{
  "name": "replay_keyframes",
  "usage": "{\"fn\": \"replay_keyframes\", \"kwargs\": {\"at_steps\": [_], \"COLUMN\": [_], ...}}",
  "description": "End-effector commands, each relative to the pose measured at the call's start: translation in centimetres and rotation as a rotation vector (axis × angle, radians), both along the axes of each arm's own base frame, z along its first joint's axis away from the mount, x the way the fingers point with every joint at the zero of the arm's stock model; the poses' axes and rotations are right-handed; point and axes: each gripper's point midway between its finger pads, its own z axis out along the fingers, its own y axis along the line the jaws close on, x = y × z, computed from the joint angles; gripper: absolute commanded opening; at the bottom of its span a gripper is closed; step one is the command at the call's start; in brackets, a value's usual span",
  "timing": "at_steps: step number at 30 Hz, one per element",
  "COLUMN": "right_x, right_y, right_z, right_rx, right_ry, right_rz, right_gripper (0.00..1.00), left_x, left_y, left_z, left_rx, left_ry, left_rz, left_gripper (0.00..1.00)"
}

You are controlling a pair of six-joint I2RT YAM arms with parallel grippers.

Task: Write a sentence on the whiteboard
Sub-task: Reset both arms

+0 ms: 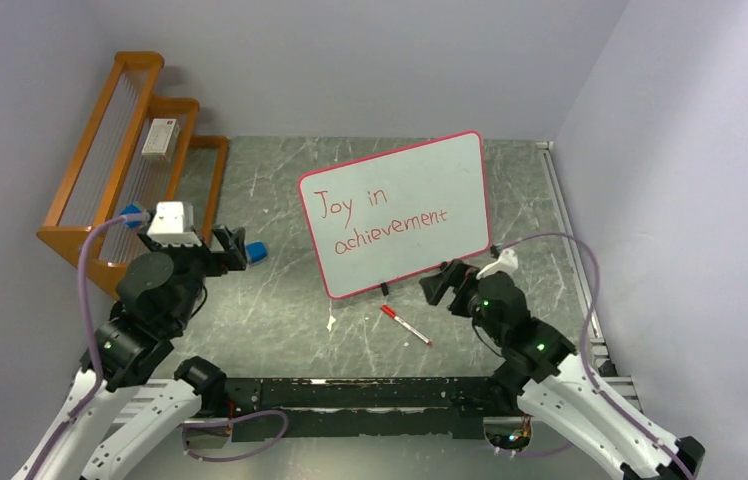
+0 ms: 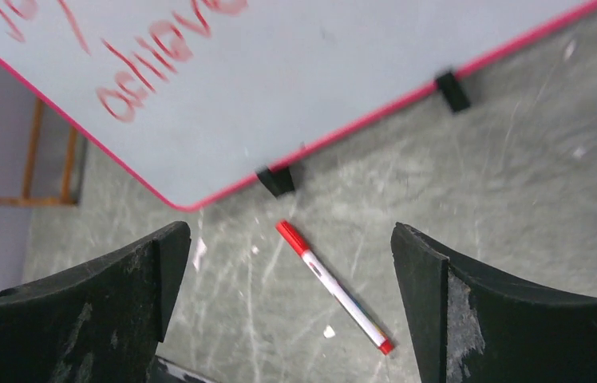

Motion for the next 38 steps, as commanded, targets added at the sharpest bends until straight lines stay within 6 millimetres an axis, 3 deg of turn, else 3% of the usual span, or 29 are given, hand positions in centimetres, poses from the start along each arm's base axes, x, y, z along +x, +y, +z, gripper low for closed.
{"fn": "replay_keyframes", "kwargs": {"at_steps": [1,9,16,22,38], "right_x": [1.0,1.1,0.3,-0.6,-0.6], "right_y": [-4.6,-9.3,-13.7,-15.3,-15.6], "right_z": [5.1,15.6,19.7,21.1,20.7], "right_rx": [-0.131,-0.261,-0.340,-0.335,-0.358], "right_ry": [-0.122,-0.339,-0.481,-0.578,-0.606], "right_rz": [-0.158,-0.272,-0.427,-0.471,-0.480], "right_gripper": [1.00,1.00,1.00,1.00,1.00], "left_x": [-2.0,-5.0,-7.5,-8.0,-6.7], "left_y": [2.2,5.0,7.7,8.8,8.5], "left_z": [3.3,7.9,9.1,7.3,5.9], "left_rx": [-0.002,-0.049,-0.130,-0.150,-0.131], "left_ry": [-0.074,-0.209,-0.299,-0.320,-0.307], "left_rz": [0.040,0.088,0.171,0.216,0.245], "left_gripper": [0.97,0.98,0.98,0.97,0.97]}}
